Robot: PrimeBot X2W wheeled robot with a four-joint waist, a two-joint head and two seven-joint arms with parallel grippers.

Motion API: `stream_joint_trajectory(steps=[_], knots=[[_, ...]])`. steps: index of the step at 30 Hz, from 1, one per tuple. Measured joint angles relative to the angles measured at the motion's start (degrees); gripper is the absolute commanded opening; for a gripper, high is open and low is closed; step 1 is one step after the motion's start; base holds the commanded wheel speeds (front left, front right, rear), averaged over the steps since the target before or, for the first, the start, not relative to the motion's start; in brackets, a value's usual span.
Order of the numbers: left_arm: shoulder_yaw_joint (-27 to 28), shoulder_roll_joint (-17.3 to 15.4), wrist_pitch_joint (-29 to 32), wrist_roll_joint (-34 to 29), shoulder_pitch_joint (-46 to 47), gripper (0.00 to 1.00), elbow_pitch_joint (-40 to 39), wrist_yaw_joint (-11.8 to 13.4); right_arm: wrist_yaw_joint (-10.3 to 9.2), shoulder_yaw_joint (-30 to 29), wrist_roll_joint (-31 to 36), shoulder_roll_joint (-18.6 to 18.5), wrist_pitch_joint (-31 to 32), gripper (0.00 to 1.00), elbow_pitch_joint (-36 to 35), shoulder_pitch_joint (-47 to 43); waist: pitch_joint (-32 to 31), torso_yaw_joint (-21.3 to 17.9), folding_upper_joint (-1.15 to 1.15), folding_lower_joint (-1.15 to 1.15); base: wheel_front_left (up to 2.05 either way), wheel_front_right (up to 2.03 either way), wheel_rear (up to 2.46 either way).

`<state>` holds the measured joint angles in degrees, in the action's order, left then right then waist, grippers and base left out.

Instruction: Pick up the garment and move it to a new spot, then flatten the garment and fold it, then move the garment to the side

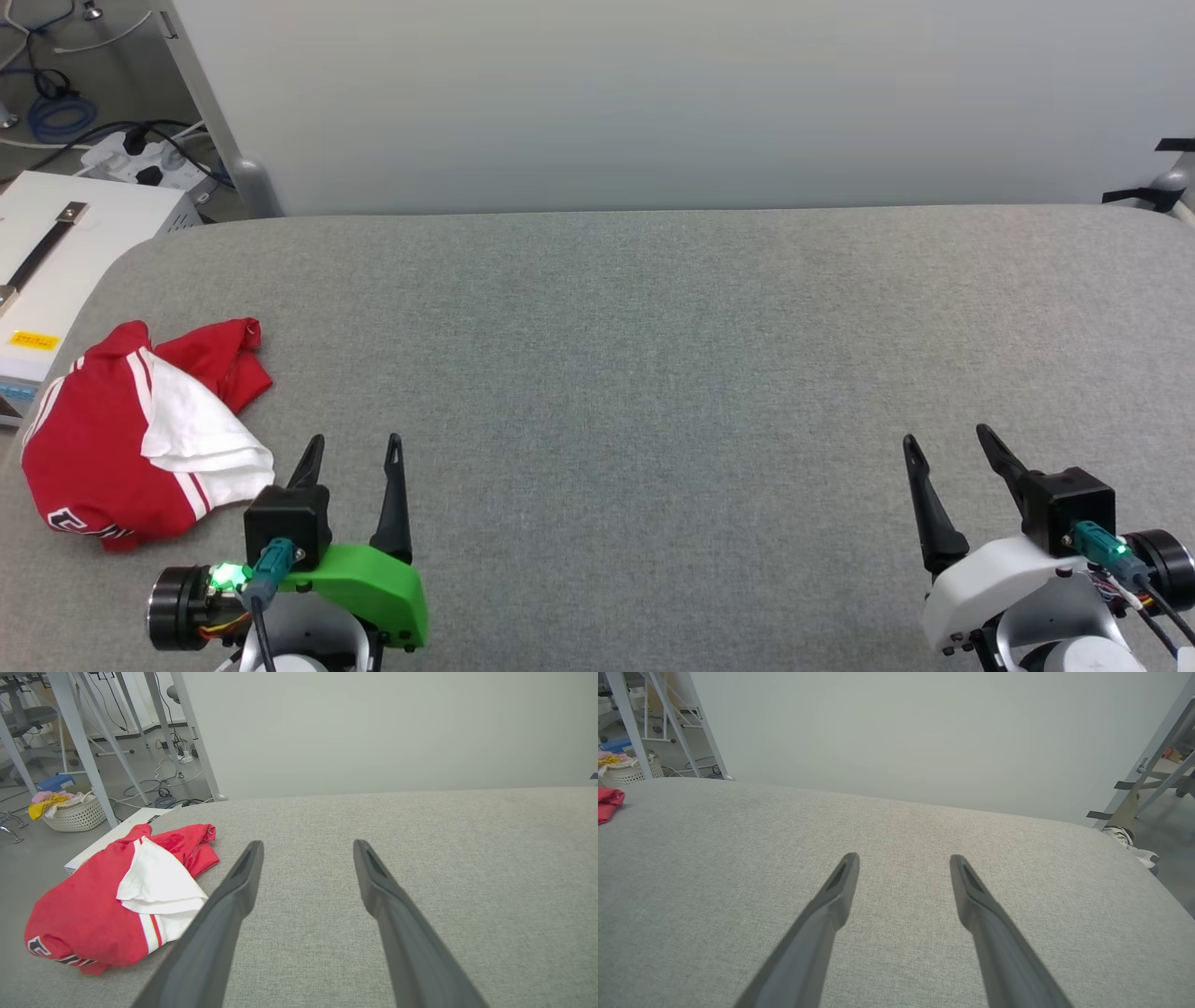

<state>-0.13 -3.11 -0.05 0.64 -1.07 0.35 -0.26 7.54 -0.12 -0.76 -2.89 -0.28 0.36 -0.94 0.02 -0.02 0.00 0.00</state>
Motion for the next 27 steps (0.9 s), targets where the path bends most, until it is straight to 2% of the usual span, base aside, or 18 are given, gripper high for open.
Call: stream_joint_trajectory(steps=[27], knots=[[-0.5, 0.0, -3.1, 2.5, 0.0, 1.00, 1.5, 0.0, 0.00, -0.4, -1.5, 0.0, -3.1, 1.00, 0.7, 0.0, 0.4, -0.1, 0.00, 0.00, 0.00, 0.00, 0.00]])
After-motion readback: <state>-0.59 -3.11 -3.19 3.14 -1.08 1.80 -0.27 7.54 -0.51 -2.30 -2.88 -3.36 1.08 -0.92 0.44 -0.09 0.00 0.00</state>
